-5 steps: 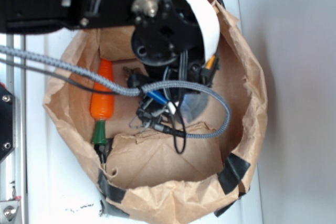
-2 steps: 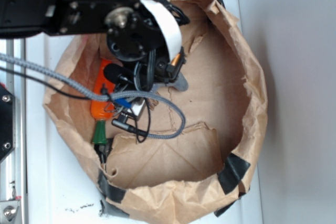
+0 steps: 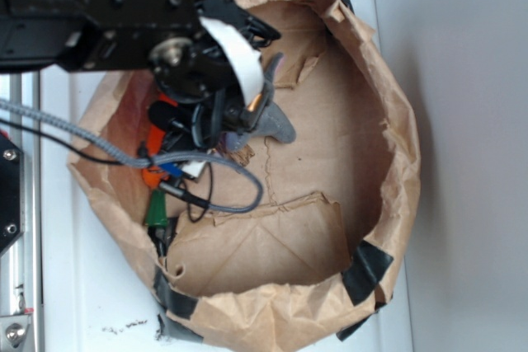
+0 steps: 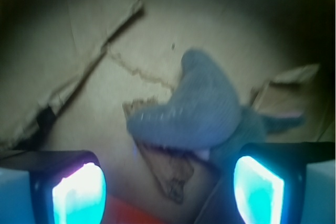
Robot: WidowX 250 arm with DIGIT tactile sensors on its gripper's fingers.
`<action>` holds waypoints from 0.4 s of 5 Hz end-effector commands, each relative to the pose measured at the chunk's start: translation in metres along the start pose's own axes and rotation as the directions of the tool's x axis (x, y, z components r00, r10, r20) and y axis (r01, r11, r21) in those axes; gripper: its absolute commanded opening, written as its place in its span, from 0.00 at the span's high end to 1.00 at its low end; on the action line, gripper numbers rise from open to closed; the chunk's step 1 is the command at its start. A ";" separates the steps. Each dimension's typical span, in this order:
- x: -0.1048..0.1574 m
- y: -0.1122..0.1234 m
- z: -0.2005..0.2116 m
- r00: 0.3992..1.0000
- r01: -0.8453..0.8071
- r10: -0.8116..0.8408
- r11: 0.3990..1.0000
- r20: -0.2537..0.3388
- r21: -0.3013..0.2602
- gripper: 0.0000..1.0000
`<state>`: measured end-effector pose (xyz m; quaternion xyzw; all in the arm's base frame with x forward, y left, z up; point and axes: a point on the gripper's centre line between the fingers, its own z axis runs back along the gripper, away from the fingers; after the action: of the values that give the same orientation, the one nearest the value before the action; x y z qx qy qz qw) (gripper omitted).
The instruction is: Grab the wood chip.
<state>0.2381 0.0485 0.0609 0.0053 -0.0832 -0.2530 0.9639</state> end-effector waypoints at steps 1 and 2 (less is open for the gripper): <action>0.000 -0.016 -0.019 0.999 0.012 -0.012 1.000 -0.033 0.001 0.00; 0.004 -0.026 -0.023 0.997 -0.066 0.063 0.995 -0.047 -0.074 0.00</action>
<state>0.2264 0.0258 0.0301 -0.0327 -0.0371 -0.2107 0.9763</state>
